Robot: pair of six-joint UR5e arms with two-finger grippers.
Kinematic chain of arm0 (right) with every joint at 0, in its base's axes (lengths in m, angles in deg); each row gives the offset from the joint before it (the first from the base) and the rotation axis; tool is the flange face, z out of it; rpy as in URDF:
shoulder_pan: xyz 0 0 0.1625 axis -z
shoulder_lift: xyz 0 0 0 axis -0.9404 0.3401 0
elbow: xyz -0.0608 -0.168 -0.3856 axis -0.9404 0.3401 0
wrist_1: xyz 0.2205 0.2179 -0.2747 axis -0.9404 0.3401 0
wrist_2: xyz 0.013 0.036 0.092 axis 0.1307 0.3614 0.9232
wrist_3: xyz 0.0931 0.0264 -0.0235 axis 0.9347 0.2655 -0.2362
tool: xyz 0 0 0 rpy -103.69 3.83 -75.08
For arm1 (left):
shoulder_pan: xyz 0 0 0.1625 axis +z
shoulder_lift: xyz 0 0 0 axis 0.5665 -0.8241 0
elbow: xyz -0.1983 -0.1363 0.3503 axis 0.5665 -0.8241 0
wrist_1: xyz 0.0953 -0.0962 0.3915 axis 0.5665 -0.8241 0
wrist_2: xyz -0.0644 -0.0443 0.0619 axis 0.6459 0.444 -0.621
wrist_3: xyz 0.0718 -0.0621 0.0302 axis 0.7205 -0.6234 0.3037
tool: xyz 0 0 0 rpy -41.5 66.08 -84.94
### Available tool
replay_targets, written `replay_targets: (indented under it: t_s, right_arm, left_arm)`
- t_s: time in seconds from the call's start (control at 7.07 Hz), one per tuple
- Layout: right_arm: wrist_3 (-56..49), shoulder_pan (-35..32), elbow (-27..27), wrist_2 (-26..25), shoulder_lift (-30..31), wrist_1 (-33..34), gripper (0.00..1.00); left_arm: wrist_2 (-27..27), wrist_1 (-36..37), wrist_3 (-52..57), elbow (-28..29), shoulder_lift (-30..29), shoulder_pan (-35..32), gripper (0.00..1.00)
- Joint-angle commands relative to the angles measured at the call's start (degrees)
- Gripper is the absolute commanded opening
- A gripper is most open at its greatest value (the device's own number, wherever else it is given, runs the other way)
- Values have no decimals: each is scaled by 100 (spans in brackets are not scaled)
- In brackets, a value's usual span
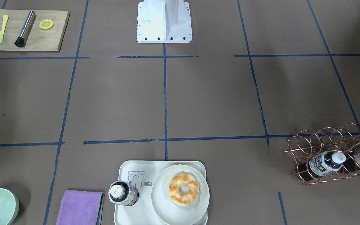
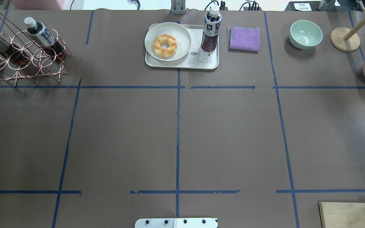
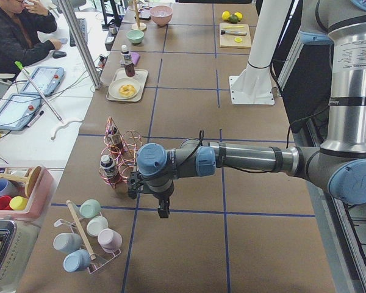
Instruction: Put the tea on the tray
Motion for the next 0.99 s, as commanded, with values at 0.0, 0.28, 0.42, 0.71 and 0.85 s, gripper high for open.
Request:
replay_targets:
  t_s: [0.0,0.28,0.42,0.71,0.85]
  right_arm:
    - [-314,-408,654,-81,89,-1,100]
    - [-1088,-744,1218,-89,133,-2,100]
    - [-1065,-841,1221,-89,151,-10,100]
    - [-994,-912,1256,-98,492,-620,100]
    - [-629,-921,1221,-98,450,-773,100]
  left_arm:
    - [14,92,134,39,69,-94,100]
    - [14,91,117,22,69,-94,100]
    - [14,91,117,48,60,-94,100]
    - [14,30,117,110,43,-94,100]
    - [14,30,108,119,34,-86,100]
